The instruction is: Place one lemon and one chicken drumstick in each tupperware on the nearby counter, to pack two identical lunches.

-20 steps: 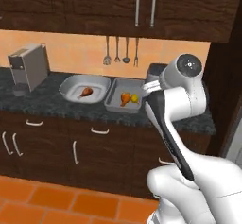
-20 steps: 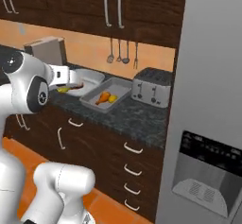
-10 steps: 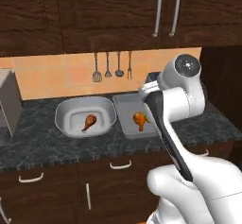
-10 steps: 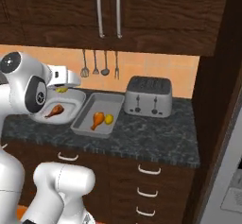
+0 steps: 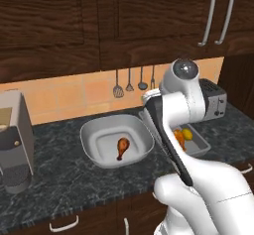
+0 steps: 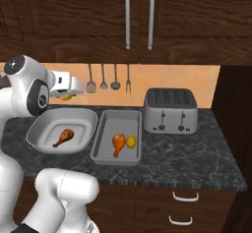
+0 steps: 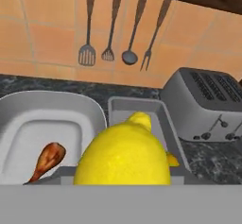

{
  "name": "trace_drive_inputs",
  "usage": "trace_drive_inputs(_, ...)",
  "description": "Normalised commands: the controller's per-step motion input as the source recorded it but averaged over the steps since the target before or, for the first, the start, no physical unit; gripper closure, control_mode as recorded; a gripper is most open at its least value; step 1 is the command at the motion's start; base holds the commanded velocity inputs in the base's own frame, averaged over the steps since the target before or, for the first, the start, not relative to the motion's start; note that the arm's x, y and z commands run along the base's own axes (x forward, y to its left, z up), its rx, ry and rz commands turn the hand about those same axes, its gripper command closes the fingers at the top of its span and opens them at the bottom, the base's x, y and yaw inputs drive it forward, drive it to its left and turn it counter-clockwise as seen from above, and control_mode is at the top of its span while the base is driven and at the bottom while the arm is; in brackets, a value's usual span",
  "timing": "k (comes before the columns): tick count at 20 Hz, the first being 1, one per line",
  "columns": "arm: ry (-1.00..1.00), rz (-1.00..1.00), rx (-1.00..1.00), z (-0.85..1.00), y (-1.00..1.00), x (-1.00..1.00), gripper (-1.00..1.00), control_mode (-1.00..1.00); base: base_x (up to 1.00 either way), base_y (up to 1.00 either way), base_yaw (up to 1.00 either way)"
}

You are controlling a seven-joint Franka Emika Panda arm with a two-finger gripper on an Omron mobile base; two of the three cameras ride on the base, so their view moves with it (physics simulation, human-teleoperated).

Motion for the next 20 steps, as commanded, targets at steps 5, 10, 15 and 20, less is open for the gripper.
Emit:
trace_drive_inputs(5, 0.37, -0.04, 0.0, -1.0, 0.99, -0.17, 1.0, -1.0, 0.0, 0.0, 0.0)
trace_drive_inputs(10, 0.36, -0.02, 0.12, -1.0, 0.99, 0.88, 1.0, -1.0, 0.0, 0.0, 0.0)
trace_drive_inputs(15, 0.1, 0.0, 0.02, -1.0, 0.88, 1.0, 1.0, -1.0, 0.0, 0.0, 0.0)
trace_drive_inputs(20, 0.0, 0.0, 0.0, -1.0, 0.68, 1.0, -1.0, -1.0, 0.0, 0.0, 0.0)
